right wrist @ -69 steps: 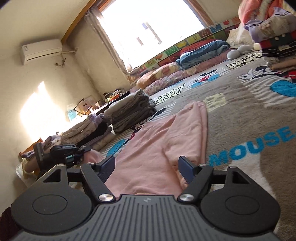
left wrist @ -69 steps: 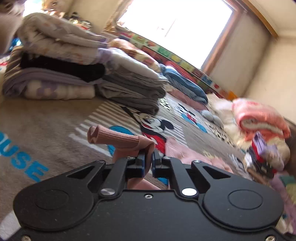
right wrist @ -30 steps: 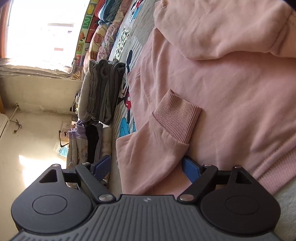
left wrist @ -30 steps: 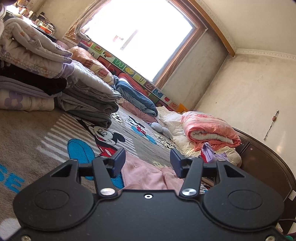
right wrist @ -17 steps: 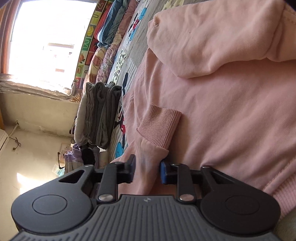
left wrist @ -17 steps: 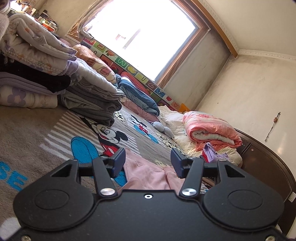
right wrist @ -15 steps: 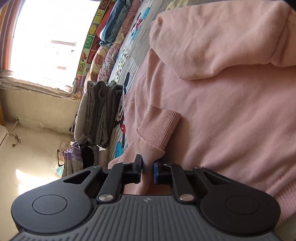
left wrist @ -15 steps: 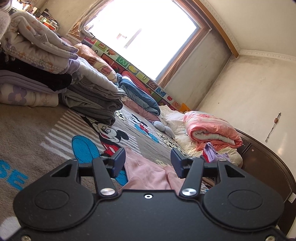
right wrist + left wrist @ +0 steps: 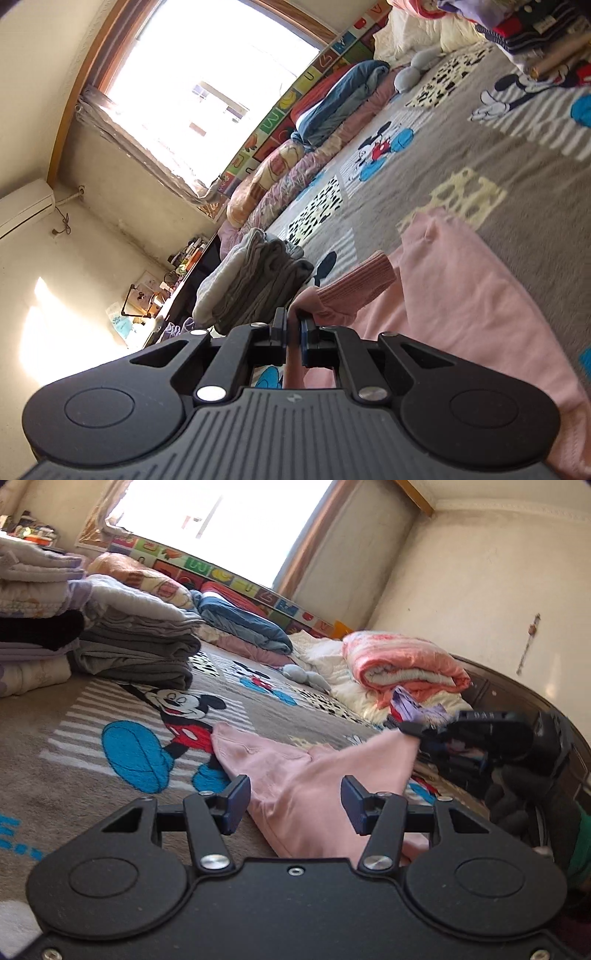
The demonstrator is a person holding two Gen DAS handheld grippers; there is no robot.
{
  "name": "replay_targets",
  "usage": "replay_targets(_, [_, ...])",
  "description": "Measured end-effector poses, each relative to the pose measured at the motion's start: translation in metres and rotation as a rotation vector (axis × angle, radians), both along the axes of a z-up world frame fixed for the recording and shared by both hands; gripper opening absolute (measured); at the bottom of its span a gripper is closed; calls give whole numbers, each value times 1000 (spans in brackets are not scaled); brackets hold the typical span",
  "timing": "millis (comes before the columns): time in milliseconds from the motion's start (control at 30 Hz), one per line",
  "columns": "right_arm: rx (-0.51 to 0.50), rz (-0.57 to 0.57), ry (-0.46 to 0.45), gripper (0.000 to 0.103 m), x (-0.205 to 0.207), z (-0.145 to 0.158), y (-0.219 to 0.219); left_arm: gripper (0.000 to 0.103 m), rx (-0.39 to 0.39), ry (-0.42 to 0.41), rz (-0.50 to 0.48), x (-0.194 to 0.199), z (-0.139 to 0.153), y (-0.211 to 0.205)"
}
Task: Fold clothes
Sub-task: 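Grasp the ribbed hem with the right gripper and lift it toward the collar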
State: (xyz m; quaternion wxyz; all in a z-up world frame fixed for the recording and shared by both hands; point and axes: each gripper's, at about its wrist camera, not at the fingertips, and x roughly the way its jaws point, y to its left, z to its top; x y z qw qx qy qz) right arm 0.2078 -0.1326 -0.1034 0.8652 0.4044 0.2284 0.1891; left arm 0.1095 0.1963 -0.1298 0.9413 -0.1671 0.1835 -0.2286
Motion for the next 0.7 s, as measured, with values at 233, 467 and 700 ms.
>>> replay_targets(233, [-81,14,-55,9,3,15,-22,62,227,-15,-156,-19,-4,-60])
replay_targets(467, [-122,45,-107,9,-7,21,-34,62,516,-2,-77,-26,-22,-117])
replay_targets(700, [-118,50,-120,9,-16,14,-49,38,692,-55,-10,-33,-31,-134])
